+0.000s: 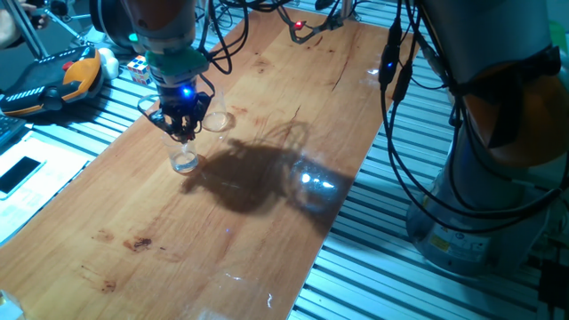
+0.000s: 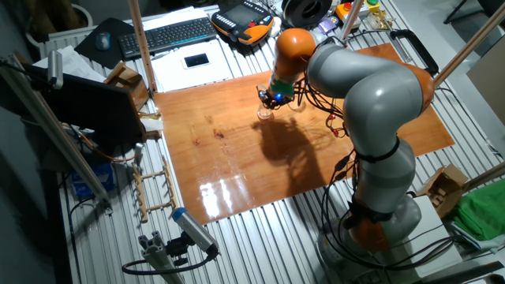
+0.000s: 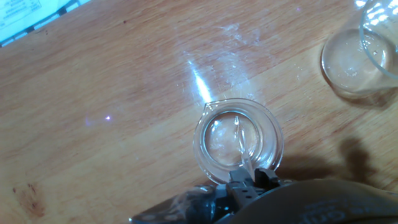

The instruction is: Transfer liquid using a dropper

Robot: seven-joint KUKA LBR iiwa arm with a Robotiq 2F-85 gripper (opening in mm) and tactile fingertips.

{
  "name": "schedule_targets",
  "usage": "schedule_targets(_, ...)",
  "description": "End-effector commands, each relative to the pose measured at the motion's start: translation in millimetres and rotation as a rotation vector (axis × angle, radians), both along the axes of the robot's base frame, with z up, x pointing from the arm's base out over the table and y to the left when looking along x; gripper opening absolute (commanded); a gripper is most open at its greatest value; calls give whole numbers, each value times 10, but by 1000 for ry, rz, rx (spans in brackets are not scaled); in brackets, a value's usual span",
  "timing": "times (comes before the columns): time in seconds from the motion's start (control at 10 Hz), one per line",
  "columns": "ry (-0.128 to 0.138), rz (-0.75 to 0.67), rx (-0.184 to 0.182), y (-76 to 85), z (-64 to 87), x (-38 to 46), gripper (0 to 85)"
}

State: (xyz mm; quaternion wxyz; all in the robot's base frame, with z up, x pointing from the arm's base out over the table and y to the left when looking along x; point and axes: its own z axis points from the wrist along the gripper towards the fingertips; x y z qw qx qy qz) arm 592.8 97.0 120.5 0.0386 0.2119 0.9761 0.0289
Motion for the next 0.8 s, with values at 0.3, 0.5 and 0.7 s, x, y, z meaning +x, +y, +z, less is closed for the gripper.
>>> schedule_targets(0.3,3,0,-8,9,66,7,113)
schedule_targets(0.5,6,-3,-12,21,125,-4,113)
schedule_targets(0.7,8,-4,-15,28,159,-11,117)
